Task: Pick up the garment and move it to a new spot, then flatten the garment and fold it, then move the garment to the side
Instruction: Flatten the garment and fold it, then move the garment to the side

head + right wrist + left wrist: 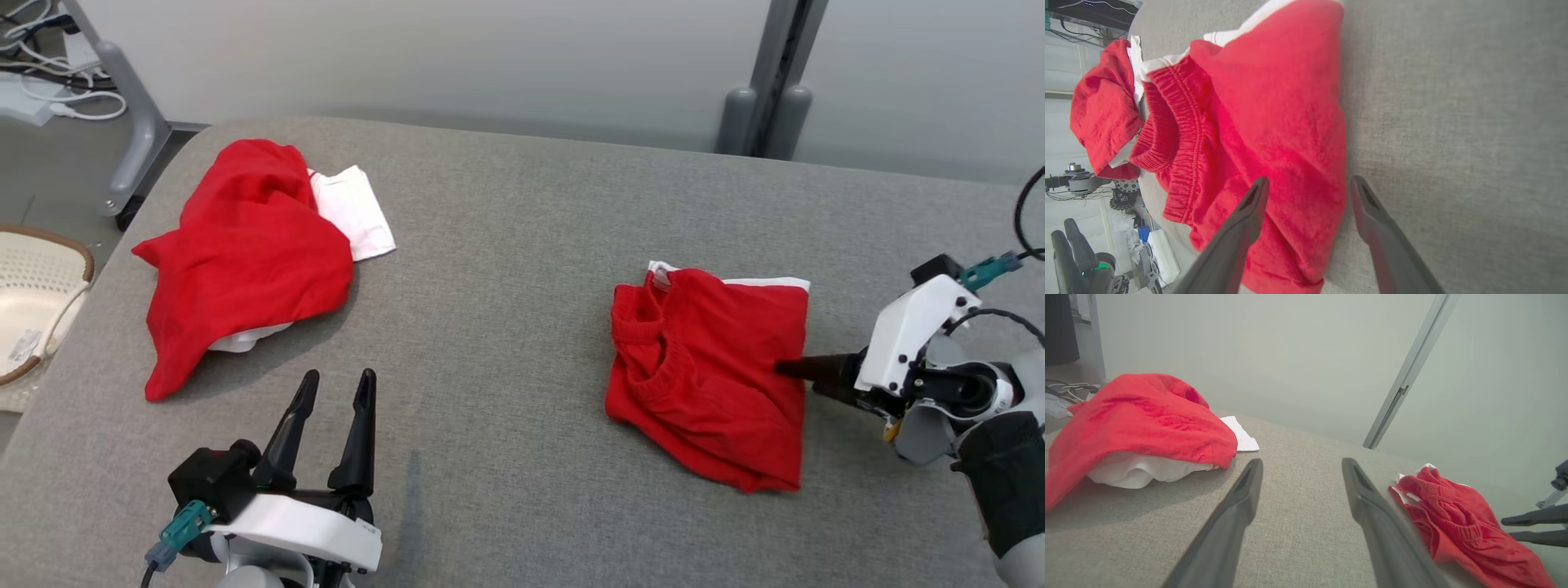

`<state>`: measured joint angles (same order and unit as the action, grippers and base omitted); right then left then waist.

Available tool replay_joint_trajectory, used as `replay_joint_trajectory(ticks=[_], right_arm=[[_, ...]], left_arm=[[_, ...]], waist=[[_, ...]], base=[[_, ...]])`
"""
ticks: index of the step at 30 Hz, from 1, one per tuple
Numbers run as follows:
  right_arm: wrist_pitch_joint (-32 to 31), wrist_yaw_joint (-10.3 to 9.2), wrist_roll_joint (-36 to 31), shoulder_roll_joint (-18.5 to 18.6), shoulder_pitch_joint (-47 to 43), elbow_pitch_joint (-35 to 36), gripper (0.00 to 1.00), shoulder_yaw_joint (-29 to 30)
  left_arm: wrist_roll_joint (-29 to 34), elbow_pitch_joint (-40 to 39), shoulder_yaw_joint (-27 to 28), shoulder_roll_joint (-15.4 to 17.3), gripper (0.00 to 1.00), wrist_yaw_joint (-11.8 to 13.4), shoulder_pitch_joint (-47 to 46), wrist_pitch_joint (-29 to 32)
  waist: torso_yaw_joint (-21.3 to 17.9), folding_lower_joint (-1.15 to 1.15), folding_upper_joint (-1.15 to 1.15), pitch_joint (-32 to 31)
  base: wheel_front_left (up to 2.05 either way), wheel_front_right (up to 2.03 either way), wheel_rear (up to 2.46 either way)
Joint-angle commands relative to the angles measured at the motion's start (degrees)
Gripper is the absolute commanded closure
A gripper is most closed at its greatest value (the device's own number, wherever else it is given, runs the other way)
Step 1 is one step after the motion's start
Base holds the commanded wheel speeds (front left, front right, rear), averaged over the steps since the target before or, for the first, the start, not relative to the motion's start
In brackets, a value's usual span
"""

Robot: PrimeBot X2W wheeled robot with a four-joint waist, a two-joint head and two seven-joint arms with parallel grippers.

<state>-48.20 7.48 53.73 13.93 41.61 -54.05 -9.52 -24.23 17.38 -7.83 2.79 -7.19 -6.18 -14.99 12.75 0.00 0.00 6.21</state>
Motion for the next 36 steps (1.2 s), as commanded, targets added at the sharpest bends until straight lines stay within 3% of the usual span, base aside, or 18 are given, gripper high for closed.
replay_joint_trajectory(ticks=[1, 11, 13, 14, 15, 25, 36], right_arm=[[-1.24, 0.04, 0.03, -0.4, 0.78, -1.02, 0.0, 0.2], [-4.91, 0.04, -0.2, -2.15, 1.5, -5.75, 0.01, 0.43], [-4.26, 0.04, 0.0, -2.4, 1.6, -5.78, 0.51, 0.64], [-3.98, 0.04, 0.11, -2.48, 1.61, -5.57, 0.7, 0.75], [-3.5, 0.04, 0.3, -2.52, 1.58, -5.28, 1.0, 0.87], [-0.98, 0.04, 2.05, -0.9, 0.41, 0.99, 1.0, 0.53], [0.12, 0.05, 1.73, 7.02, 0.22, 10.71, 1.0, -3.28]], left_arm=[[-0.46, 0.03, -0.02, 0.24, 0.0, -0.12, -0.47, -0.24], [-1.09, -0.2, -0.31, 0.21, 0.0, 0.3, -0.8, -0.24], [-0.92, -0.14, -0.11, 0.22, 0.0, 0.29, -0.79, -0.24], [-0.82, -0.15, -0.05, 0.22, 0.0, 0.28, -0.76, -0.24], [-0.71, -0.15, -0.01, 0.22, 0.0, 0.28, -0.73, -0.24], [-0.09, 0.07, 0.01, 0.22, 0.0, 0.21, -0.19, -0.24], [0.88, -1.34, -0.44, 0.21, 0.0, 0.02, -1.5, -0.23]], waist=[[0.73, 0.0, 0.0, 0.33], [2.09, 0.0, 0.0, 1.12], [2.01, 0.0, 0.0, 1.07], [1.94, 0.0, 0.0, 1.02], [1.86, 0.0, 0.0, 0.97], [-0.05, 0.0, 0.0, 0.16], [-3.48, 0.0, 0.0, 2.35]], base=[[0.0, 0.0, 0.0], [0.0, 0.0, 0.0], [0.0, 0.0, 0.0], [0.0, 0.0, 0.0], [0.0, 0.0, 0.0], [0.0, 0.0, 0.0], [0.0, 0.0, 0.0]])
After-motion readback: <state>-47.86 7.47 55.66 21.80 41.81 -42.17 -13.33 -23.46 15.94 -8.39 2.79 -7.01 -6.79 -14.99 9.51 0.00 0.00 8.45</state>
